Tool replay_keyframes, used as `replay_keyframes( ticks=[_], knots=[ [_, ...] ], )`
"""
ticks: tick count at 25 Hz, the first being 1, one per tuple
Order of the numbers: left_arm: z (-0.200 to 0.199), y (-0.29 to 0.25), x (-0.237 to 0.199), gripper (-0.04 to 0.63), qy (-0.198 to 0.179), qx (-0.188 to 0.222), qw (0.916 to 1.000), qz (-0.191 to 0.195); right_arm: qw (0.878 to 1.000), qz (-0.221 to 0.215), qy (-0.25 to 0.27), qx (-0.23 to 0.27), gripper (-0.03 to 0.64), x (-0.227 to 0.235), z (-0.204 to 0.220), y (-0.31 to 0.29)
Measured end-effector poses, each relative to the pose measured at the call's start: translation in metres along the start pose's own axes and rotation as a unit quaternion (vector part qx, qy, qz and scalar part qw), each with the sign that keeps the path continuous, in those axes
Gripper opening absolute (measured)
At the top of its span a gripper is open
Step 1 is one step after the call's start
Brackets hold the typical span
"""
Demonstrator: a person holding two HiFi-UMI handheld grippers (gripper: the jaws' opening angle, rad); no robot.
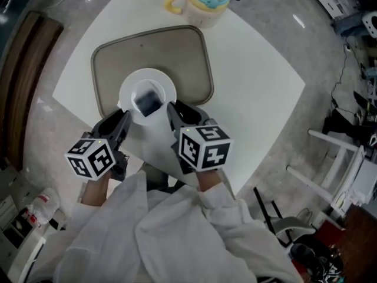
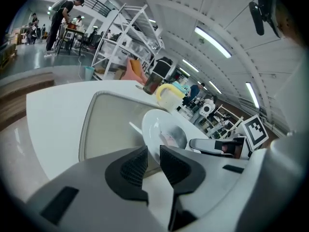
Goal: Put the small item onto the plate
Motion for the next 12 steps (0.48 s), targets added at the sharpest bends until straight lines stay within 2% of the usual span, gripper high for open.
replay_keyframes(
  ticks=[7,12],
  knots=[
    [-0.039,-0.035,-0.02,0.083,-0.027,0.005,0.9996,0.006,1.0,0.006,-0.009,0.009,0.071,0.014,-0.026,-0.034],
    [-0.051,-0.051,-0.026,0.083,-0.033,-0.003,0.9994,0.011,1.0,0.015,-0.018,0.009,0.071,0.023,-0.034,-0.047]
  ],
)
Point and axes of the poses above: the fingertips, and each gripper's own axes: y backward along the fingers, x to its right, z out of its underside, the point moved 10 cm from there along y, backward along the fingers, and after that the axes turned 14 degrees about -z, right-handed, at the moved point
